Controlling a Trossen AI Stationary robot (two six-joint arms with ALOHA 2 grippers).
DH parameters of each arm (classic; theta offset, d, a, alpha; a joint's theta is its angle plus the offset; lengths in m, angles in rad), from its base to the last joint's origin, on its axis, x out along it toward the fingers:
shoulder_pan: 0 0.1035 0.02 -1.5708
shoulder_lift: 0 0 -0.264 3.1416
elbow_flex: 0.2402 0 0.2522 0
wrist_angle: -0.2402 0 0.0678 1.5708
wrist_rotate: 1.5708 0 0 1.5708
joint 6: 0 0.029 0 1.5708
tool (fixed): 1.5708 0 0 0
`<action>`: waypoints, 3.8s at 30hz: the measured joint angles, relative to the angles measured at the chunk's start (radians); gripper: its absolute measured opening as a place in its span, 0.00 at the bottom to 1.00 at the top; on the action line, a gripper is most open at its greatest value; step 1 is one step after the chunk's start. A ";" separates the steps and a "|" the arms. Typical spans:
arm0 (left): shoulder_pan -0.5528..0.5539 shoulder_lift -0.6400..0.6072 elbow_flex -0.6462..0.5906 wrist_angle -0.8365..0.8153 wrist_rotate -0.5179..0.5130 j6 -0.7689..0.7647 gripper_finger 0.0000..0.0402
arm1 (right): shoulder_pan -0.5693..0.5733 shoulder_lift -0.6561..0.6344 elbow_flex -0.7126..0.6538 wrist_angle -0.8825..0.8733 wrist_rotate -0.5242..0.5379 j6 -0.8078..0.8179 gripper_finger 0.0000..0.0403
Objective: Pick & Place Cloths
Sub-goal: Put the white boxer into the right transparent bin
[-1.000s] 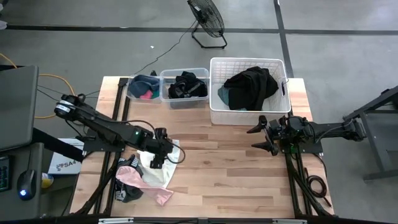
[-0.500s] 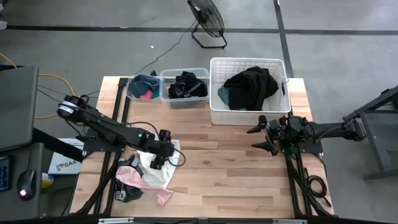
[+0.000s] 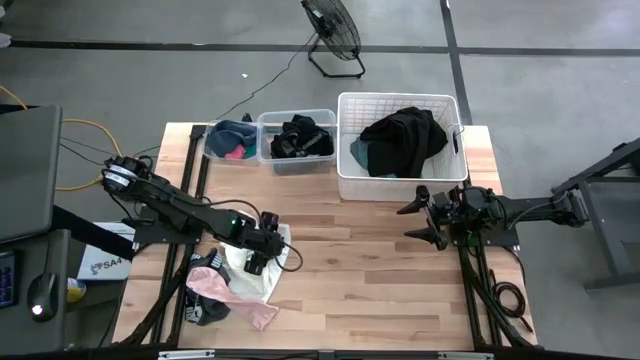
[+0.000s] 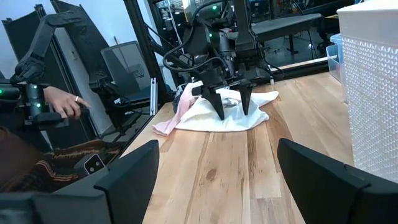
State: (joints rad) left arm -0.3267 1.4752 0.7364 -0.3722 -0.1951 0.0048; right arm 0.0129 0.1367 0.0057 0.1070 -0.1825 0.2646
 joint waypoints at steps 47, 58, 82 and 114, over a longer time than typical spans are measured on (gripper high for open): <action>0.183 -0.040 0.004 0.615 -0.116 0.332 0.00 | 0.000 0.000 0.000 0.000 0.000 0.000 0.79; 0.097 -0.212 0.009 0.570 -0.371 0.344 0.00 | 0.000 0.000 0.000 0.000 0.000 0.000 0.79; -0.021 -0.268 0.249 0.539 -1.195 0.461 0.00 | 0.000 0.000 0.000 0.000 0.000 0.000 0.79; 0.518 -0.213 0.251 1.076 -0.792 0.774 0.00 | 0.000 0.000 0.000 0.000 0.000 0.000 0.79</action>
State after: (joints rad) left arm 0.1913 1.2620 0.9871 0.7035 -0.9871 0.7788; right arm 0.0132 0.1364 0.0058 0.1074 -0.1825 0.2646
